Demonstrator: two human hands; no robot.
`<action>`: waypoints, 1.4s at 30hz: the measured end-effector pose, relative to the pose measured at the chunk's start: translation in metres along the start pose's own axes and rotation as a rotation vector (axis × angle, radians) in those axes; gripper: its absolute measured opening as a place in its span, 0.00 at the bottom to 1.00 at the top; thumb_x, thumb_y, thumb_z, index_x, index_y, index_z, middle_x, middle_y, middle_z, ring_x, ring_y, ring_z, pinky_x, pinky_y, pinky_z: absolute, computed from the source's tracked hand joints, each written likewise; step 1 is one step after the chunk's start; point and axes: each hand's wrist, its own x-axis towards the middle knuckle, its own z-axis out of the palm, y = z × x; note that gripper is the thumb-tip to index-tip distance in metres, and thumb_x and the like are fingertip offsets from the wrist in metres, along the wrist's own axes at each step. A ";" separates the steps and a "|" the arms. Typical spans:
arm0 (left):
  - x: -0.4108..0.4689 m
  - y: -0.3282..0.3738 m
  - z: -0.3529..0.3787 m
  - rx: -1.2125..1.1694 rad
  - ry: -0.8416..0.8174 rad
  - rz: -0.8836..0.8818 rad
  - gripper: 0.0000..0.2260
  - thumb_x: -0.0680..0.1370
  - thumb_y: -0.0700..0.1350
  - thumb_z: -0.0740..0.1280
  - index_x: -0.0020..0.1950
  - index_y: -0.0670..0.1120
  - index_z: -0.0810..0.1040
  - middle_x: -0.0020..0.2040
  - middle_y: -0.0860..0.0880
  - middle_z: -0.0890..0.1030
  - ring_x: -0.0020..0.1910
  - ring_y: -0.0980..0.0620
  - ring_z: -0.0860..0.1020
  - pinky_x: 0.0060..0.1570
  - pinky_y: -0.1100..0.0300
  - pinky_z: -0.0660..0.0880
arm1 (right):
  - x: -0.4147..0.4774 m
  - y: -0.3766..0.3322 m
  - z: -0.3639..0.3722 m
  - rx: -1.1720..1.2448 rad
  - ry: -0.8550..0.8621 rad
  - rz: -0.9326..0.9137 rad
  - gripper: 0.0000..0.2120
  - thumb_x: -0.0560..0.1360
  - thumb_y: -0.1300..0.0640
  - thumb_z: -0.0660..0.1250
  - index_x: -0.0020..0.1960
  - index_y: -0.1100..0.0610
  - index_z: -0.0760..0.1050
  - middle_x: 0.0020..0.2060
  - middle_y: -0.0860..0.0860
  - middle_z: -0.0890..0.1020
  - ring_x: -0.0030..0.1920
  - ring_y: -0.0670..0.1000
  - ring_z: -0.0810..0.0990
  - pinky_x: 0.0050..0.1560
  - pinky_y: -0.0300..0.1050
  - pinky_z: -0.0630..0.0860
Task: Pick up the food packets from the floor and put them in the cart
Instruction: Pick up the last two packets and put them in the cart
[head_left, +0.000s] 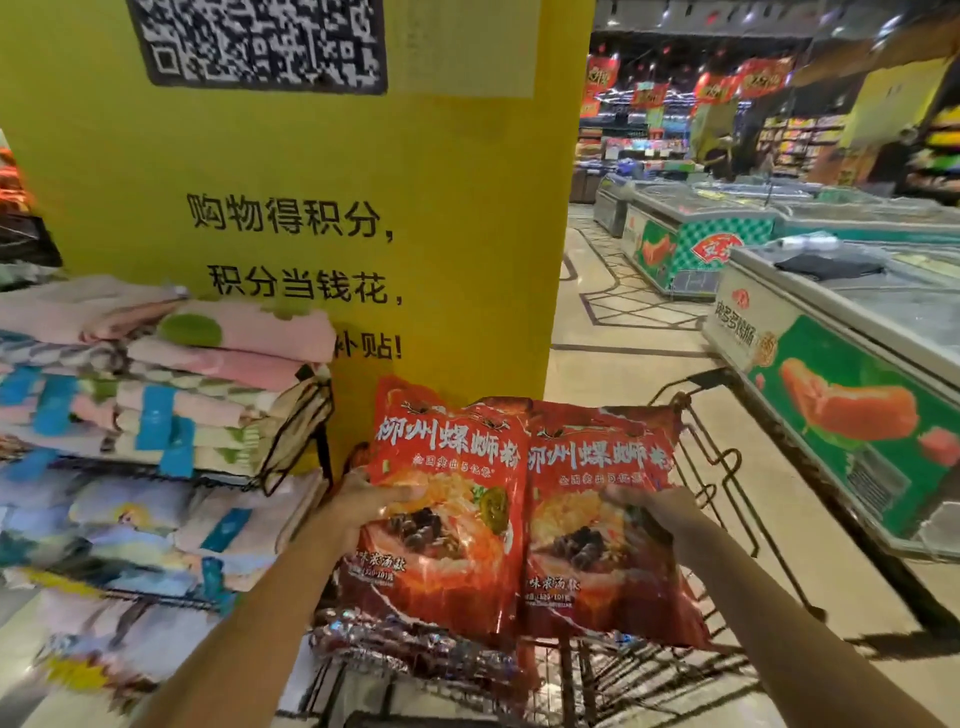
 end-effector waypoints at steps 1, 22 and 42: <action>0.035 -0.011 -0.012 0.008 -0.016 -0.037 0.61 0.44 0.59 0.84 0.73 0.51 0.61 0.70 0.47 0.70 0.67 0.41 0.71 0.60 0.37 0.72 | 0.017 0.001 0.011 -0.003 -0.001 0.029 0.21 0.63 0.57 0.78 0.47 0.69 0.75 0.39 0.62 0.82 0.37 0.59 0.81 0.42 0.52 0.79; 0.226 -0.021 -0.075 0.137 0.078 -0.540 0.23 0.73 0.37 0.71 0.67 0.37 0.71 0.68 0.40 0.72 0.67 0.40 0.71 0.66 0.49 0.68 | 0.237 0.070 0.159 -0.005 -0.058 0.536 0.41 0.46 0.52 0.83 0.55 0.65 0.75 0.46 0.60 0.84 0.45 0.61 0.83 0.50 0.55 0.79; 0.240 -0.039 -0.076 1.506 -0.247 0.164 0.62 0.49 0.84 0.47 0.73 0.55 0.28 0.72 0.45 0.25 0.74 0.39 0.31 0.72 0.41 0.37 | 0.244 0.061 0.231 -1.324 -0.362 0.168 0.65 0.57 0.36 0.76 0.73 0.38 0.29 0.74 0.55 0.30 0.72 0.73 0.36 0.67 0.74 0.45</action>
